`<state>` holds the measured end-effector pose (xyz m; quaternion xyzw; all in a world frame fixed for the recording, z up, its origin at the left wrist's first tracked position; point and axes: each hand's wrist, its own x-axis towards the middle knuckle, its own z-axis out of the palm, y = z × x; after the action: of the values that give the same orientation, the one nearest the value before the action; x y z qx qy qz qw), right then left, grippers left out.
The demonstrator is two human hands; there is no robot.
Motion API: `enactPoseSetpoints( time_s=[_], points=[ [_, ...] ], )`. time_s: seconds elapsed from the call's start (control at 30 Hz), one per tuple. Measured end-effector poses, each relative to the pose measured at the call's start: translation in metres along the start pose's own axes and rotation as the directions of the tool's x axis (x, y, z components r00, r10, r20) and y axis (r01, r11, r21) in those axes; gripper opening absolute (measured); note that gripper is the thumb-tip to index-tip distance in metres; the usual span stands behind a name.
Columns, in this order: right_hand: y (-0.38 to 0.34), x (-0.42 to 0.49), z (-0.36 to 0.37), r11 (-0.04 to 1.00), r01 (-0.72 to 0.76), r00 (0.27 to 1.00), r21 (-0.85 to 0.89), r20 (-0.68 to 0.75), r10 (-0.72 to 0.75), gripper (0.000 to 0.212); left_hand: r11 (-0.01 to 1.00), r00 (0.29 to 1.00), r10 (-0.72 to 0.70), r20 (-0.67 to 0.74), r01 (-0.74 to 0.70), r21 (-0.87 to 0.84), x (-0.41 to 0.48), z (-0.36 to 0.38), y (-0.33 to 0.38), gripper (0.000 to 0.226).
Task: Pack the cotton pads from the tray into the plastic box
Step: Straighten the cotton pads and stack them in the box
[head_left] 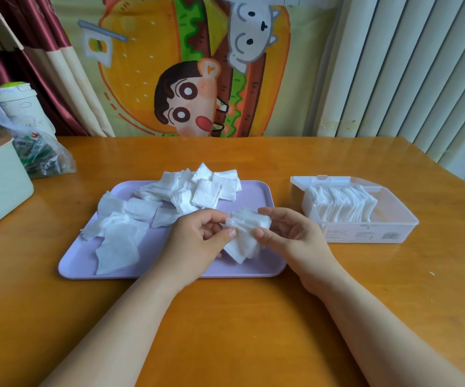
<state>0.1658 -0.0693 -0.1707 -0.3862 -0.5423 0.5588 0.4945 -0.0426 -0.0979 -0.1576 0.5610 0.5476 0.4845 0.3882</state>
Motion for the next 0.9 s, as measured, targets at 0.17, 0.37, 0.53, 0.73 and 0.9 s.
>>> enactPoseSetpoints(
  time_s=[0.17,0.37,0.53,0.73,0.9],
  points=[
    [0.0027,0.0000,0.0033,0.998,0.015,0.996,-0.056,-0.083,-0.019,0.028,0.999,0.996,-0.033,-0.079,0.031,-0.018,0.0000,0.0012,0.0018,0.010],
    [0.0042,0.0009,0.0046,0.990,0.037,0.977,-0.133,-0.202,-0.063,0.023,1.000,0.995,0.010,-0.096,-0.008,0.022,0.0004,-0.0023,-0.0015,0.011],
    [0.0045,0.0013,0.0054,0.984,0.064,0.968,-0.168,-0.229,-0.102,0.023,0.996,0.998,0.036,-0.044,-0.039,-0.080,0.0019,-0.0067,0.0043,0.011],
    [0.0074,0.0010,0.0057,0.978,0.080,0.981,-0.193,-0.161,-0.112,0.025,0.994,0.999,0.018,-0.046,-0.023,-0.110,0.0036,-0.0005,-0.0012,0.009],
    [0.0068,0.0006,0.0059,0.979,0.086,0.983,-0.184,-0.145,-0.113,0.027,0.999,0.999,0.022,-0.040,-0.024,-0.043,0.0039,0.0002,-0.0035,0.009]
  ],
)
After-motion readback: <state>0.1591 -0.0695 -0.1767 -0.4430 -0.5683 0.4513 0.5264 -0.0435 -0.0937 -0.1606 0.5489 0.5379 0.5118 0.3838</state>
